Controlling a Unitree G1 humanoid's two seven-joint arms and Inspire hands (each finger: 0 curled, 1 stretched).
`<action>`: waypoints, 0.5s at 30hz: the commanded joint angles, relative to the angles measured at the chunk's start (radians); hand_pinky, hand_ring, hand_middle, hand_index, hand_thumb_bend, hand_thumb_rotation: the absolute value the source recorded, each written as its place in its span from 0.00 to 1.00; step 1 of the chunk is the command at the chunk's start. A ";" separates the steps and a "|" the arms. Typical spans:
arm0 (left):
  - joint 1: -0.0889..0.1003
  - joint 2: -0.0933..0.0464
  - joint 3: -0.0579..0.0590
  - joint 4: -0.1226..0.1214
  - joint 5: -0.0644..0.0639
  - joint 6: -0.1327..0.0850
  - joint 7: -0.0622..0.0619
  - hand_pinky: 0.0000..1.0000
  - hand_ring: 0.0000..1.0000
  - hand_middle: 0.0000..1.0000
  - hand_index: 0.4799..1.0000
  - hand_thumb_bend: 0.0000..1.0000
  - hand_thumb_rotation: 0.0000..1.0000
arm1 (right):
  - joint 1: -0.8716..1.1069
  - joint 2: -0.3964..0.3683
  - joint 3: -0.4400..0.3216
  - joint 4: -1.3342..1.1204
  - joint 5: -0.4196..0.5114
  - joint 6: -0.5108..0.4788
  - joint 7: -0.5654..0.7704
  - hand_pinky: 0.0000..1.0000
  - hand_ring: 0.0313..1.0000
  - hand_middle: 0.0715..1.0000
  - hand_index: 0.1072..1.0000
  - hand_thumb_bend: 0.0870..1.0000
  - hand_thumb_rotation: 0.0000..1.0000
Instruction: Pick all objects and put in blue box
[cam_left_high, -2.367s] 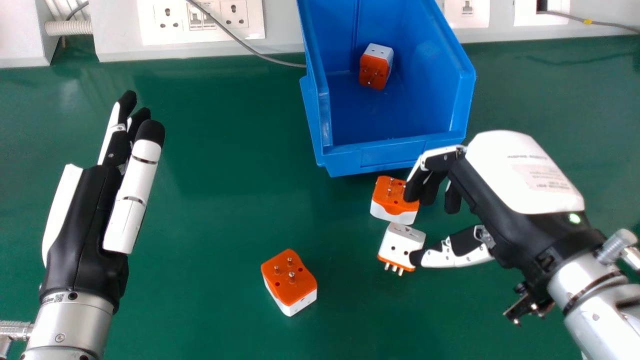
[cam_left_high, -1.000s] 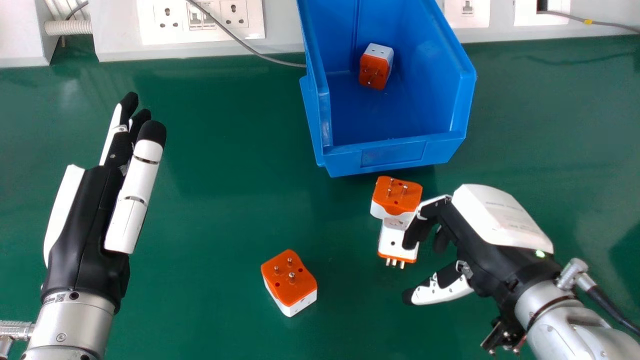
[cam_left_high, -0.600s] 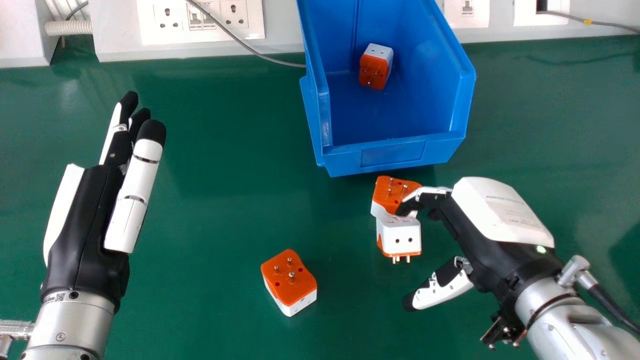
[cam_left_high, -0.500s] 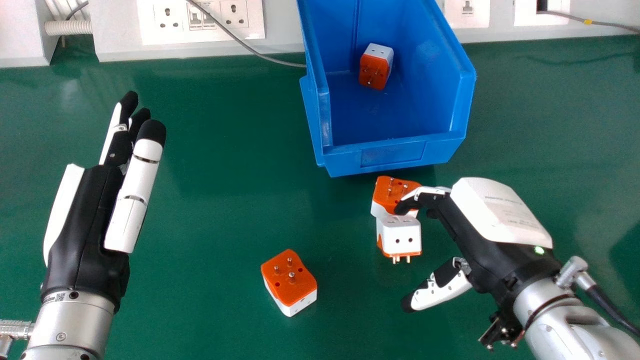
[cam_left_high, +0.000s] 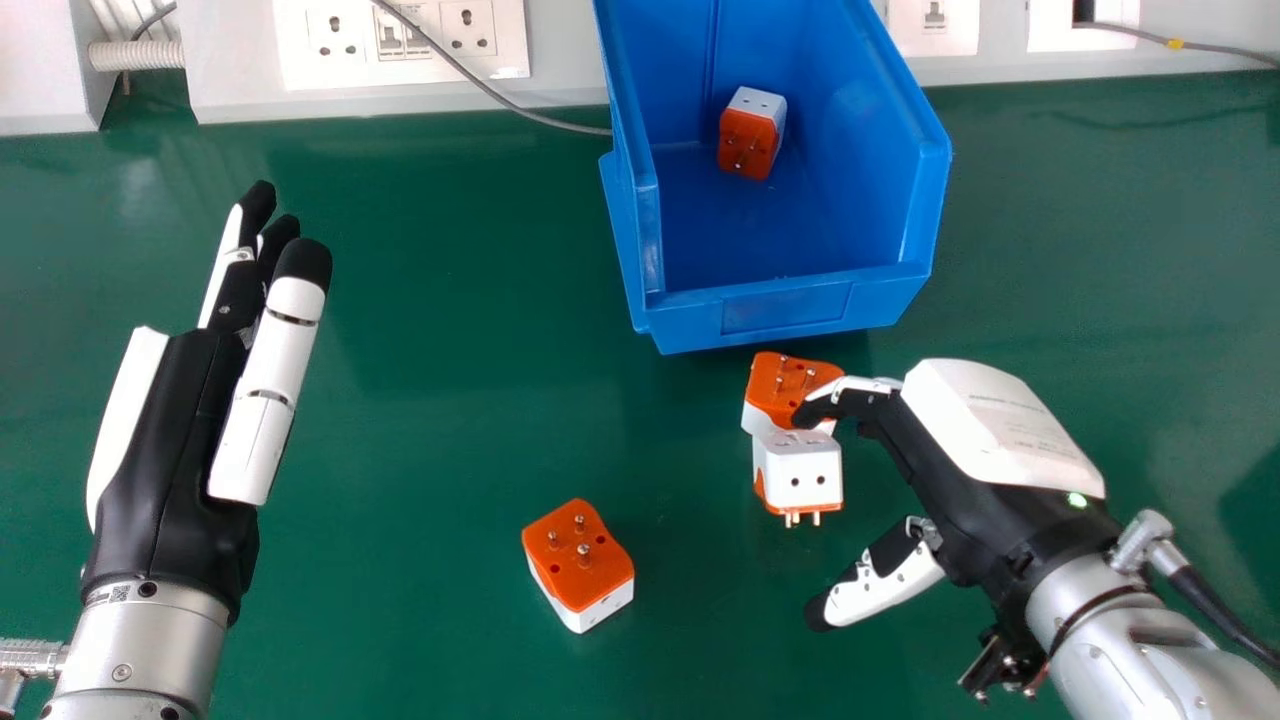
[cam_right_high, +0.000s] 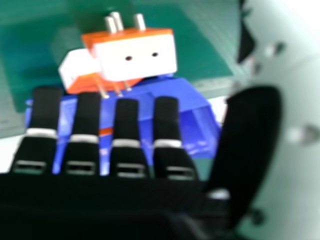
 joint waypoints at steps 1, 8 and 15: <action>-0.010 0.011 0.000 -0.021 0.001 -0.009 0.001 0.95 0.99 0.99 1.00 0.47 1.00 | -0.023 0.004 0.001 -0.005 -0.001 0.000 -0.001 0.64 0.75 0.78 0.69 0.84 0.00; -0.013 0.012 -0.001 -0.019 0.001 -0.006 0.000 0.95 0.99 0.99 1.00 0.47 1.00 | -0.036 0.010 0.012 0.013 0.004 0.011 0.009 0.65 0.75 0.78 0.69 0.83 0.00; -0.011 0.010 -0.003 -0.020 0.002 -0.008 0.001 0.95 0.99 0.99 1.00 0.47 1.00 | -0.049 0.012 0.025 0.027 -0.002 0.029 0.019 0.65 0.75 0.79 0.70 0.83 0.00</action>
